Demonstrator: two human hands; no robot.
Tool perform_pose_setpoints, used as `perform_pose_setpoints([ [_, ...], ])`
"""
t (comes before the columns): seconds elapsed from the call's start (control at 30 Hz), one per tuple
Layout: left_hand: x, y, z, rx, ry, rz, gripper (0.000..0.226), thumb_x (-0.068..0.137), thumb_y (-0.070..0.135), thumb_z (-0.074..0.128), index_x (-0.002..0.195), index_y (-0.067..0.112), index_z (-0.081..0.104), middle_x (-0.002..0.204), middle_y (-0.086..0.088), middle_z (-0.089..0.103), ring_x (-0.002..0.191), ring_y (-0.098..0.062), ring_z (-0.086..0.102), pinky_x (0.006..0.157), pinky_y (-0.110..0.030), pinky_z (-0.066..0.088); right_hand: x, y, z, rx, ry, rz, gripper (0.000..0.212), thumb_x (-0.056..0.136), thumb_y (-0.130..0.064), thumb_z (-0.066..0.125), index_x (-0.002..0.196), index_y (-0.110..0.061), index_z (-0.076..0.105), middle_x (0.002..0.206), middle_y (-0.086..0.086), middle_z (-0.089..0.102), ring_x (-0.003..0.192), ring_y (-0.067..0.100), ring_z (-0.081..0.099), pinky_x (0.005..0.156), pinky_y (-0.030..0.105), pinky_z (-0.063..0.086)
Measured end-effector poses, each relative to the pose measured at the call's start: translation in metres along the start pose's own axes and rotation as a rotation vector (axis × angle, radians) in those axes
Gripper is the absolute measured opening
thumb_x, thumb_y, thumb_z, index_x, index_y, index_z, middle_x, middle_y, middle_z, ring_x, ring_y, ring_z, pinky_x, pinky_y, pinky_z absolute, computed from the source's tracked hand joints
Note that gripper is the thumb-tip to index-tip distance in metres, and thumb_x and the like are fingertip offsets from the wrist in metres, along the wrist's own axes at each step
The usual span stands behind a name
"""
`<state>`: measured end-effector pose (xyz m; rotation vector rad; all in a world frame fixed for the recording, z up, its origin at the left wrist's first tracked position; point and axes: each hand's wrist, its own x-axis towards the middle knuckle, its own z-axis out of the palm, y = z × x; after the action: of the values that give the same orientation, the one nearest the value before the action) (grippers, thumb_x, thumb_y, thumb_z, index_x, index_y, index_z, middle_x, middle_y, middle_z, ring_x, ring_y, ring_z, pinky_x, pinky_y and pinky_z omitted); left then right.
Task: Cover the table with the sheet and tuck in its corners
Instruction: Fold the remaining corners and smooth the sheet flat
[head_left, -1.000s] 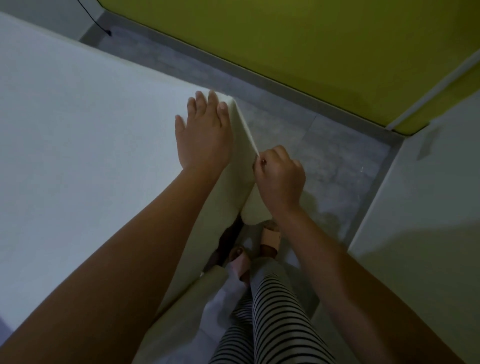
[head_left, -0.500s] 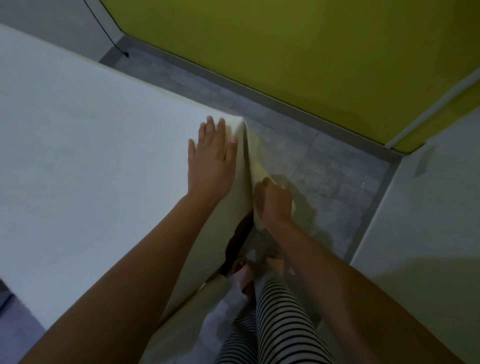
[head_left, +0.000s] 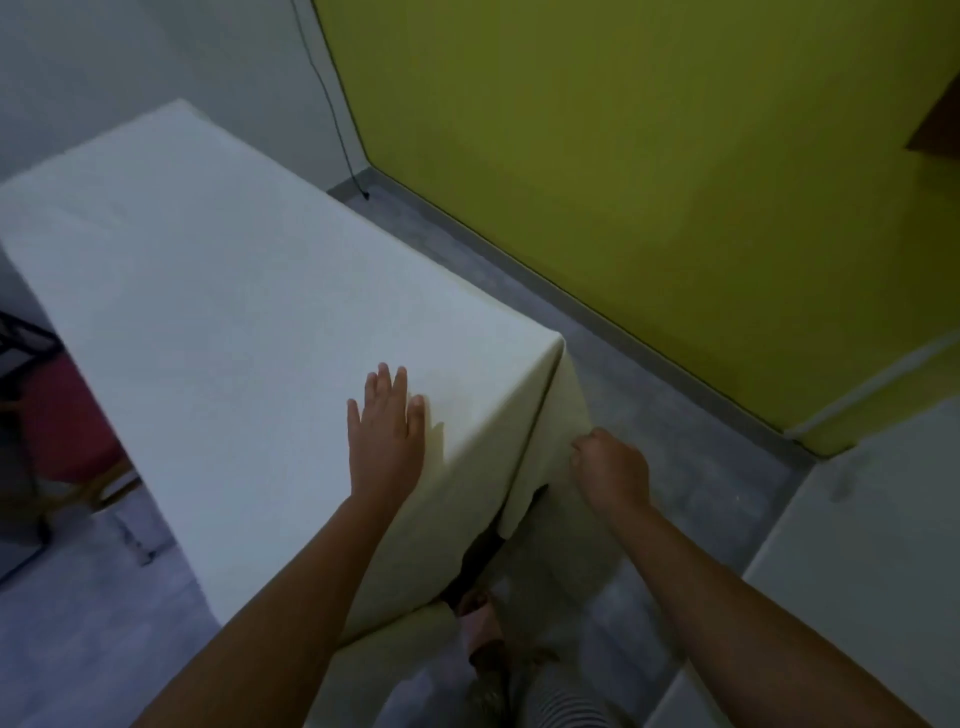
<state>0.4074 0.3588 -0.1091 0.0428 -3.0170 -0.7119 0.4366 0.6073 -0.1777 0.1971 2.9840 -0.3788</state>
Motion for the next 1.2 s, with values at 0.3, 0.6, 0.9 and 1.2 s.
perform_pose_setpoints([
  [0.3,-0.044,-0.054,-0.017,0.104,-0.058,-0.118,0.053,0.103,0.035,0.015,0.152,0.015,0.015,0.161,-0.005,0.009,0.149,-0.019,0.002,0.120,-0.042,0.000,-0.018,-0.088,-0.041,0.143,0.214,-0.251,0.033,0.084,-0.008,0.051,0.115,-0.010,0.061,0.114,0.008,0.062,0.101,0.029,0.056,0.081,0.040,0.045],
  [0.6,-0.088,-0.118,-0.046,0.157,-0.094,-0.160,0.070,0.093,0.049,-0.004,0.153,0.016,0.010,0.161,-0.004,0.006,0.149,-0.019,0.000,0.116,-0.038,-0.007,-0.061,-0.199,-0.007,0.028,0.168,-0.458,0.045,0.086,-0.020,0.061,0.131,-0.014,0.054,0.141,0.009,0.050,0.126,0.027,0.051,0.103,0.045,0.040],
  [0.9,-0.097,-0.213,-0.080,0.247,-0.214,-0.070,0.109,0.064,0.061,-0.043,0.153,0.017,0.003,0.161,-0.003,0.000,0.149,-0.019,-0.003,0.116,-0.038,-0.006,-0.101,-0.289,0.033,-0.104,0.032,-0.373,0.055,0.090,-0.040,0.029,0.124,-0.011,0.062,0.132,0.008,0.058,0.123,0.026,0.054,0.100,0.049,0.041],
  [1.2,-0.083,-0.306,-0.133,0.277,-0.350,0.234,0.075,0.087,0.057,-0.018,0.152,0.023,-0.003,0.159,0.005,-0.011,0.148,-0.016,-0.009,0.118,-0.042,-0.007,-0.123,-0.371,0.069,-0.099,0.038,-0.092,0.071,0.097,-0.047,0.007,0.131,-0.006,0.054,0.138,0.013,0.052,0.130,0.031,0.047,0.105,0.051,0.035],
])
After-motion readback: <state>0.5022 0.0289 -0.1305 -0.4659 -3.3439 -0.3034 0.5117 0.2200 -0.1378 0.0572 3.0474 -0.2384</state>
